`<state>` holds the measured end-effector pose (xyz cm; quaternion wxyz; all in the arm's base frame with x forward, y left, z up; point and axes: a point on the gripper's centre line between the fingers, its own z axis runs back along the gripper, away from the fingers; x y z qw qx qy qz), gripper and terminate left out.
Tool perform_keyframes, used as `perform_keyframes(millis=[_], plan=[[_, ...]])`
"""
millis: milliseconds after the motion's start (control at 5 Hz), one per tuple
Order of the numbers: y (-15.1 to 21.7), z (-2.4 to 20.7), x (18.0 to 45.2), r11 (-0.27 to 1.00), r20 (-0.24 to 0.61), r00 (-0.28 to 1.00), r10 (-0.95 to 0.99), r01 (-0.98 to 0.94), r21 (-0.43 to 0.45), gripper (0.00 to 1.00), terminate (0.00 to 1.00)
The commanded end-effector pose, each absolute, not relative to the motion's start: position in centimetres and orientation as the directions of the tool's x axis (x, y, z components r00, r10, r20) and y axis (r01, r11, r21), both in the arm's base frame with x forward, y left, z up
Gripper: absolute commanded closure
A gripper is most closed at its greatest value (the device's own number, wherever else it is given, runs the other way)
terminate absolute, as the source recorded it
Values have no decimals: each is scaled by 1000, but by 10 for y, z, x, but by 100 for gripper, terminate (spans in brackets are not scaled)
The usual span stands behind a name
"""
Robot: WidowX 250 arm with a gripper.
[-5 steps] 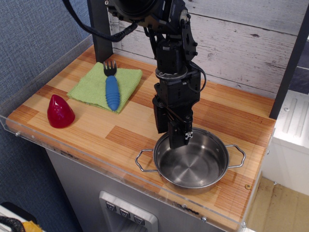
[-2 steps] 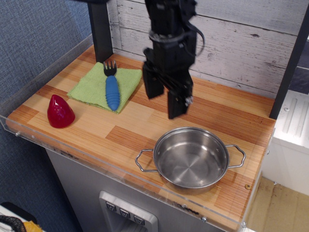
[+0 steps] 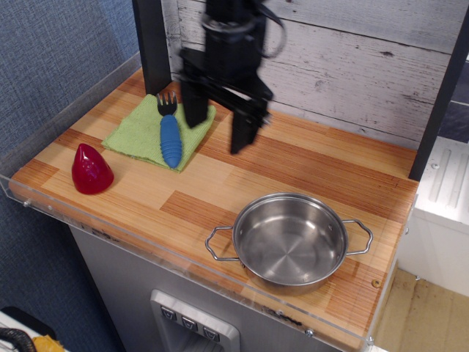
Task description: Move the pot to the corner of the table.
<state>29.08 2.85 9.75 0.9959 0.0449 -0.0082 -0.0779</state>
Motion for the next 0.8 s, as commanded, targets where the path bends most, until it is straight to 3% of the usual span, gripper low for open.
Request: perform_keyframes(millis=[0, 400, 600], plan=[[41, 129, 258, 995, 56, 998, 12, -17, 100, 0, 0], [36, 162, 220, 982, 65, 988, 137, -144, 125, 0, 0], [47, 166, 205, 969, 69, 975, 213, -220, 117, 0, 0]])
